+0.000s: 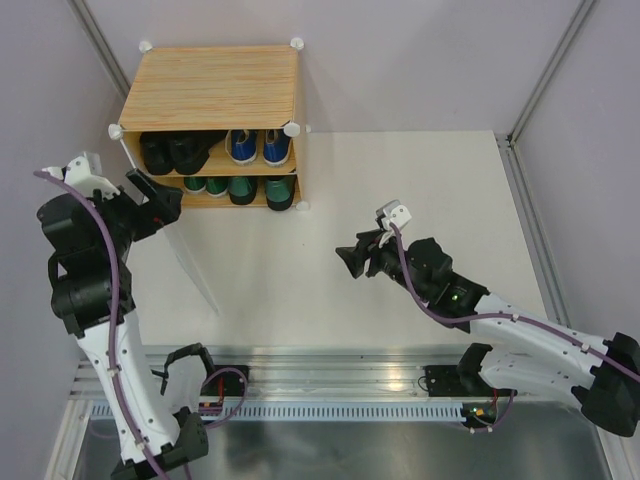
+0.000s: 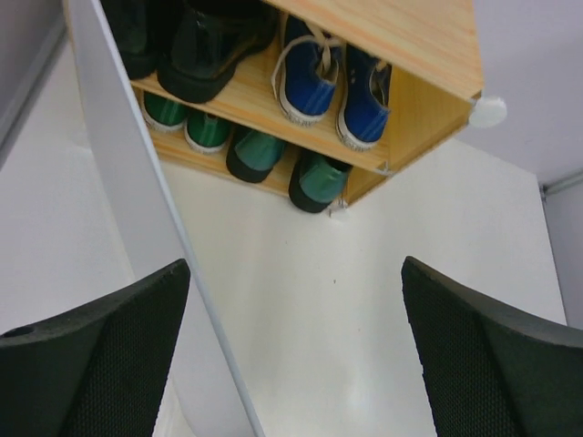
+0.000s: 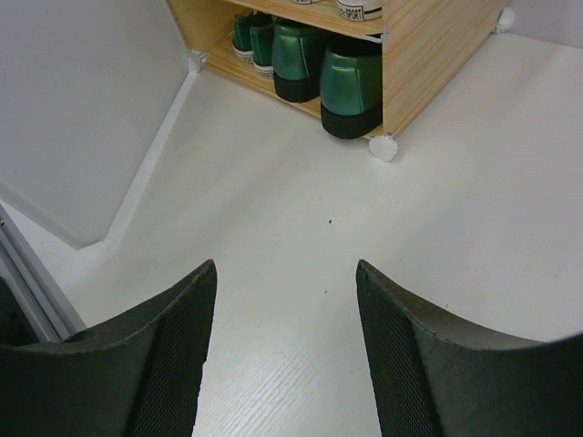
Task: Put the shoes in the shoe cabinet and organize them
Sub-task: Close the shoe cabinet at the center of the board.
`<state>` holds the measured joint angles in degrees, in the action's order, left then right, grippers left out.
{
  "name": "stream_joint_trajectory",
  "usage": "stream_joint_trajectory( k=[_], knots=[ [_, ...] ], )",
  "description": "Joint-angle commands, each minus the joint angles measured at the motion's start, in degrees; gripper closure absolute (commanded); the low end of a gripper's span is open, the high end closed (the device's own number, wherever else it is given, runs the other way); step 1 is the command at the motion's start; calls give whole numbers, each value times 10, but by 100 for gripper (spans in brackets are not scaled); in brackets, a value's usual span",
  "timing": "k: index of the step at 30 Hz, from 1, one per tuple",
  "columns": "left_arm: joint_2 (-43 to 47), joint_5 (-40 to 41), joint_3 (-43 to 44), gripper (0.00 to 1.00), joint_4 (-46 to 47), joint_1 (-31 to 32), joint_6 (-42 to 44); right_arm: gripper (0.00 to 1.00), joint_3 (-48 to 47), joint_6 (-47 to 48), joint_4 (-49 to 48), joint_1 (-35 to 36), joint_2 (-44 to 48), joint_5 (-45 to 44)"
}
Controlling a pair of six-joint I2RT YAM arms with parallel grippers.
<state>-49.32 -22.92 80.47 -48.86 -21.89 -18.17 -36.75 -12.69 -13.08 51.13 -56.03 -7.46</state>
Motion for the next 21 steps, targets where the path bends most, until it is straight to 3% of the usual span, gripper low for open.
stream_joint_trajectory(
  k=[1,4,8,11,17,20,21],
  knots=[
    [33,111,6,3,31,4,-54,33,-8,5,-11,-1,-9,-10],
    [95,245,-42,27,60,4,-107,33,-10,3,-11,-1,-21,-8],
    [151,390,-96,77,73,4,-130,33,-14,-1,-11,0,-37,0],
    [154,474,-129,98,61,4,-113,33,-17,-7,-12,-1,-50,7],
    [149,518,-221,98,46,2,-172,34,-22,-20,-9,-1,-65,17],
    [149,485,-256,98,57,-2,-236,34,-24,-22,-6,-1,-63,20],
    [149,438,-281,98,67,-3,-270,34,-24,-23,-4,-1,-63,12]
  ],
)
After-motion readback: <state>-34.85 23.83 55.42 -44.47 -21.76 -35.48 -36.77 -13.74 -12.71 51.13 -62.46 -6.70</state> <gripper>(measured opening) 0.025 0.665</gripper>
